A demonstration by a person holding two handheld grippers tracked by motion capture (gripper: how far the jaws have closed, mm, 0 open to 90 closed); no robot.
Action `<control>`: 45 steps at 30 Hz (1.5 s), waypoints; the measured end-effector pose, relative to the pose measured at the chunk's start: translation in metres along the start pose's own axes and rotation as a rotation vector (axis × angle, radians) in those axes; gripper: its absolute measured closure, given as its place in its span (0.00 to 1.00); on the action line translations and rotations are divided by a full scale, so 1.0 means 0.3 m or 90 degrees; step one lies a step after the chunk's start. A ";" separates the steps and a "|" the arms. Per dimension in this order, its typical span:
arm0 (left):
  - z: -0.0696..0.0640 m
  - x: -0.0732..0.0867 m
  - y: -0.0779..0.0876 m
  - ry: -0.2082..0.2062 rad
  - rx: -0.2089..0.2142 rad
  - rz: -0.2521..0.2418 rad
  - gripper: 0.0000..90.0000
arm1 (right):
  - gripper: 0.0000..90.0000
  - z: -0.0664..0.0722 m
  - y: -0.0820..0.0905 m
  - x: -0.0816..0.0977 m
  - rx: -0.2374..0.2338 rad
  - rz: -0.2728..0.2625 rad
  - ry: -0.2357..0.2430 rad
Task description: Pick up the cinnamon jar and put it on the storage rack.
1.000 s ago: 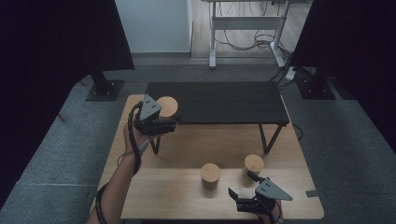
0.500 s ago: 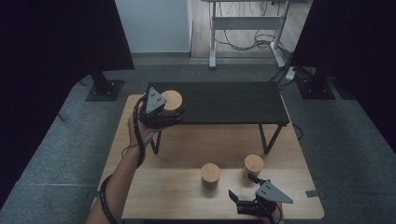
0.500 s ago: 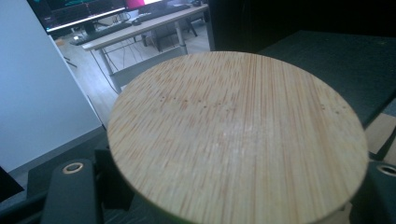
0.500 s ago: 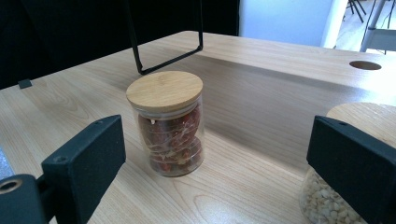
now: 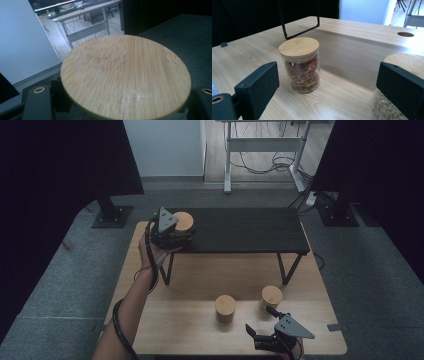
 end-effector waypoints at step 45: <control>0.041 0.064 0.060 0.107 -0.035 0.000 0.08 | 0.04 -0.011 0.022 0.006 0.020 -0.001 0.000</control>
Point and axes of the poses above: each handheld gripper's, and its own axes: y roughly backward along the jaws, x roughly out of its underside, z roughly to its left, the point moved 8 cm from there along -y, roughly forward along the jaws, and after that the axes turned 5 degrees about -y, right-handed, at the moved point
